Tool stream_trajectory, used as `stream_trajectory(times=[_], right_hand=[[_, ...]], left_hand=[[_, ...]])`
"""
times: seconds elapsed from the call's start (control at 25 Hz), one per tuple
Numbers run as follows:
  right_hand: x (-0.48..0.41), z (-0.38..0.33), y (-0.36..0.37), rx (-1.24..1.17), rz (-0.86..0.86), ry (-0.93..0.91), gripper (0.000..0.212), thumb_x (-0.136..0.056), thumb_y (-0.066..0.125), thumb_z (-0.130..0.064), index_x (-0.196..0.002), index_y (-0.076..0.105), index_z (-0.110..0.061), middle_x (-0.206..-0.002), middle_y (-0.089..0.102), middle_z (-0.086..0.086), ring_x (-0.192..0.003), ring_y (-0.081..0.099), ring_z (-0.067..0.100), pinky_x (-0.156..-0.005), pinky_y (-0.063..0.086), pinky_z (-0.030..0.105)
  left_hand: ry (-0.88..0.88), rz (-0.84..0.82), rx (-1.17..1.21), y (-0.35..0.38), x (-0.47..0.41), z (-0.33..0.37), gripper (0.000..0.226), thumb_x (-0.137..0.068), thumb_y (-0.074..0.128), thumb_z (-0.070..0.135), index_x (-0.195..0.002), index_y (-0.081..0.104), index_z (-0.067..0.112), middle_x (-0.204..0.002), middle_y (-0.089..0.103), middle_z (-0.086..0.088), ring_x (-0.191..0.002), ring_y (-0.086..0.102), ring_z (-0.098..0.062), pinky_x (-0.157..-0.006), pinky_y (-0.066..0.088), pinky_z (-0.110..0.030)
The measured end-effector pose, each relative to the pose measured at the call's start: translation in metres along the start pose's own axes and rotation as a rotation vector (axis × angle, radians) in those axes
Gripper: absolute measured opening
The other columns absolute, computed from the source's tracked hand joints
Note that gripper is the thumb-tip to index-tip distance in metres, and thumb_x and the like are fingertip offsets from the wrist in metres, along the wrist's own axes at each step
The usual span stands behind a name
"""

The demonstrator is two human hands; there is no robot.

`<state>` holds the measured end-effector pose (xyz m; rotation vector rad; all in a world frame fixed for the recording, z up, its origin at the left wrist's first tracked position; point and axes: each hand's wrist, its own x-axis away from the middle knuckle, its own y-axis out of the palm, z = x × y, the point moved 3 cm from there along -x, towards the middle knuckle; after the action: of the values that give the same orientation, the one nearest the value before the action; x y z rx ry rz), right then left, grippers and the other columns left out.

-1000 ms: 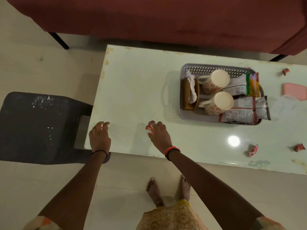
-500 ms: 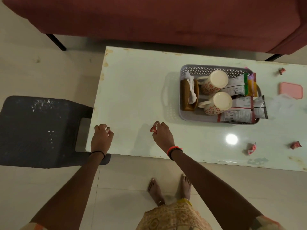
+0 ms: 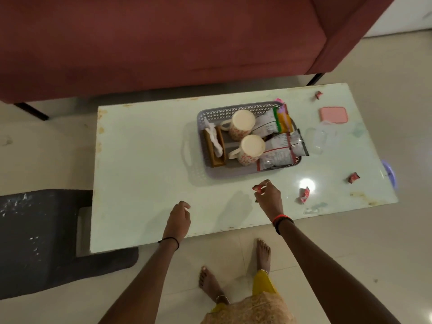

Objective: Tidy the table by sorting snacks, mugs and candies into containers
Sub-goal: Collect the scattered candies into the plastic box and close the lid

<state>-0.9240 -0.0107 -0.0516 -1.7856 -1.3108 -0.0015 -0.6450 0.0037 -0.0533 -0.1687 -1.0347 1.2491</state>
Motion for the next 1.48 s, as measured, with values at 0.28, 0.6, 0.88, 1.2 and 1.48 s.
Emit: stream_trajectory(times=[0.28,0.6,0.88,1.2,1.48], right_hand=[[-0.048,0.068,-0.111,-0.111,0.191,0.125,0.019,-0.080,0.061,0.004,-0.094,0.055,-0.007,-0.105,0.071,0.015,-0.071,0.067,0.028,-0.074,0.057,0.042],[-0.115,0.134,-0.217,0.505,0.208,0.005,0.036,-0.087,0.059,-0.004,-0.123,0.055,-0.010,-0.113,0.058,0.020,-0.106,0.055,0.037,-0.079,0.050,0.044],[-0.151,0.174,-0.256,0.792,0.078,-0.156,0.048,-0.087,0.055,0.001,-0.132,0.050,-0.017,-0.112,0.056,0.013,-0.100,0.057,0.030,-0.080,0.048,0.036],[-0.181,0.191,-0.268,0.662,-0.061,-0.212,0.015,-0.093,0.051,-0.005,-0.105,0.060,-0.009,-0.105,0.047,0.010,-0.087,0.056,0.025,-0.069,0.054,0.031],[-0.198,0.189,-0.272,0.454,-0.115,-0.144,0.011,-0.090,0.055,-0.006,-0.099,0.062,-0.003,-0.100,0.053,0.013,-0.084,0.061,0.031,-0.075,0.054,0.035]], left_hand=[[0.065,-0.226,-0.088,0.085,0.013,0.106,0.039,-0.087,0.031,-0.004,-0.118,0.050,0.010,-0.113,0.062,-0.011,-0.103,0.059,-0.029,-0.088,0.051,-0.042],[0.202,-0.274,-0.298,0.212,0.005,0.229,0.026,-0.094,0.034,0.011,-0.110,0.053,0.004,-0.118,0.055,-0.016,-0.109,0.054,-0.033,-0.091,0.046,-0.043],[0.263,-0.174,-0.624,0.283,-0.014,0.269,0.046,-0.094,0.043,0.045,-0.120,0.044,0.007,-0.121,0.051,-0.011,-0.111,0.054,-0.027,-0.088,0.045,-0.038],[0.324,-0.181,-0.769,0.307,-0.035,0.278,0.029,-0.099,0.032,0.027,-0.122,0.042,0.012,-0.124,0.051,-0.008,-0.115,0.053,-0.024,-0.090,0.046,-0.035],[0.312,-0.239,-0.481,0.298,-0.038,0.313,0.007,-0.095,0.040,0.017,-0.099,0.043,0.012,-0.113,0.056,-0.014,-0.105,0.055,-0.029,-0.086,0.045,-0.038]])
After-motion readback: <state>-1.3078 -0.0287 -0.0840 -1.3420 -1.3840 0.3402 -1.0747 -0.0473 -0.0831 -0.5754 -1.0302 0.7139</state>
